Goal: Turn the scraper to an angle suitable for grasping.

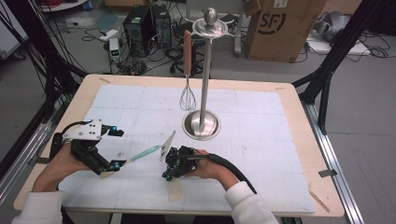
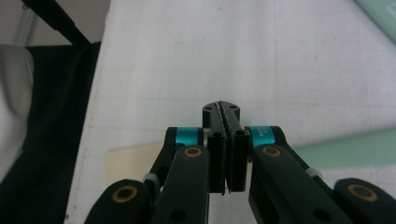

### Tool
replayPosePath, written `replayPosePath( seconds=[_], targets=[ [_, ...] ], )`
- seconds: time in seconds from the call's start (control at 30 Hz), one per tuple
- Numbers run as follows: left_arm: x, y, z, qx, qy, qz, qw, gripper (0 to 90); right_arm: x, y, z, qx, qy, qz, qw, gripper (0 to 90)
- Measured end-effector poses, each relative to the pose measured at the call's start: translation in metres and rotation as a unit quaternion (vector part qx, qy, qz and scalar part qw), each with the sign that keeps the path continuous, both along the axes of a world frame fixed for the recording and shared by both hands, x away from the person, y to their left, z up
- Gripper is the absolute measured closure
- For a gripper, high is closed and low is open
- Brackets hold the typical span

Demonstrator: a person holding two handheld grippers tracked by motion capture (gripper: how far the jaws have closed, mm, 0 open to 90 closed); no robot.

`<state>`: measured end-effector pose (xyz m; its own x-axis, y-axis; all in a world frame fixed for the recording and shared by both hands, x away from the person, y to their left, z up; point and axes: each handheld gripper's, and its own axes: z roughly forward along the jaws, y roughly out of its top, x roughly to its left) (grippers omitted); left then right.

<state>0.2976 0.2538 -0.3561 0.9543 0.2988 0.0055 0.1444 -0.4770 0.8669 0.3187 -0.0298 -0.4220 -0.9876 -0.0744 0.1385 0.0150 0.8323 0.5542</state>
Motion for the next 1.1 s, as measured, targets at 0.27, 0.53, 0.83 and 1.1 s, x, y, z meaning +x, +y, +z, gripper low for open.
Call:
replayPosePath(
  seconds=[0.27, 0.53, 0.83, 1.1],
  targets=[
    [-0.001, 0.000, 0.000, 0.004, -0.001, -0.003, 1.0000, 1.7, -0.003, -0.005, 0.000, -0.042, 0.005, -0.020, 0.9989, 88.9],
    [-0.001, 0.000, 0.000, 0.000, 0.000, -0.003, 1.0000, 1.7, -0.002, -0.015, 0.002, -0.063, 0.006, -0.029, 0.9976, 89.0],
    [-0.001, 0.001, 0.000, 0.004, -0.002, -0.001, 1.0000, 1.7, -0.001, -0.036, 0.003, -0.072, 0.000, -0.037, 0.9967, 89.0],
    [0.000, 0.000, 0.000, 0.004, -0.002, -0.001, 1.0000, 1.7, 0.000, -0.055, 0.003, -0.072, -0.001, -0.047, 0.9963, 89.0]
  ],
)
